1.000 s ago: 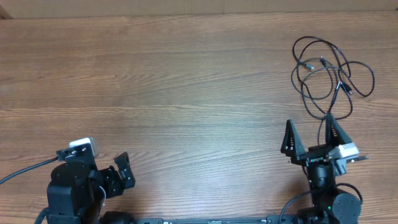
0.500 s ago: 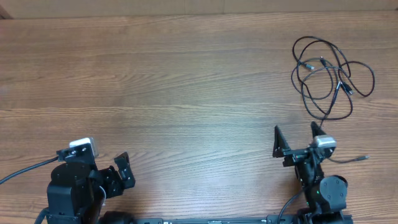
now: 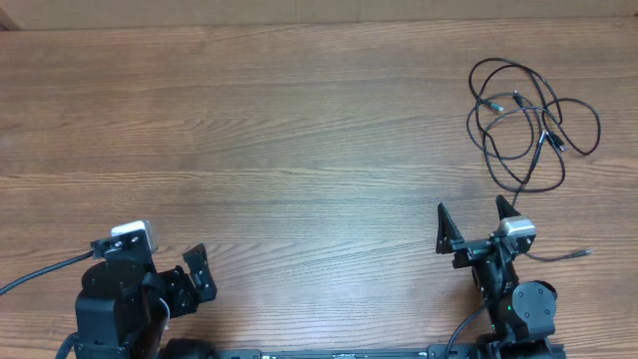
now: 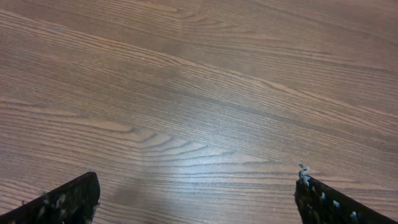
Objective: Untangle cables
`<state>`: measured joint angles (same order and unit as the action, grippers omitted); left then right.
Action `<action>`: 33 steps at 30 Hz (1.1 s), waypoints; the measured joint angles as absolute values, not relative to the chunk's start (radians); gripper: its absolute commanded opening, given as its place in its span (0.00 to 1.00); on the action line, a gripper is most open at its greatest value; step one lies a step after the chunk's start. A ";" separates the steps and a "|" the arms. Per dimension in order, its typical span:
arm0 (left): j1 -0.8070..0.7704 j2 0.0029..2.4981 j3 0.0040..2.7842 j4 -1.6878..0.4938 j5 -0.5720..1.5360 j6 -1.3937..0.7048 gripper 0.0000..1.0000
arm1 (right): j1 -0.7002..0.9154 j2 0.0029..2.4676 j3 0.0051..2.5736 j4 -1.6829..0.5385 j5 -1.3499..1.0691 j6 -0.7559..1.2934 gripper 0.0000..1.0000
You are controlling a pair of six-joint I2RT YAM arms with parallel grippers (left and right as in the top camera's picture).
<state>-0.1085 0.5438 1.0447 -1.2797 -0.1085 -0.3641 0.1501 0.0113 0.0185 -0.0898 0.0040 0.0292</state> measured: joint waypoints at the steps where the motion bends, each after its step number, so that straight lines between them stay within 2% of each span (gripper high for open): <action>1: -0.109 0.544 1.045 -1.280 -0.109 -0.364 1.00 | 0.150 0.011 0.019 -0.090 0.004 0.029 1.00; 27: -0.109 0.540 1.044 -1.309 -0.110 -0.364 0.99 | 0.150 0.011 0.019 -0.089 0.004 0.029 1.00; 33: -0.095 0.465 0.988 -1.140 -0.145 -0.361 0.99 | 0.150 0.011 0.019 -0.090 0.004 0.028 1.00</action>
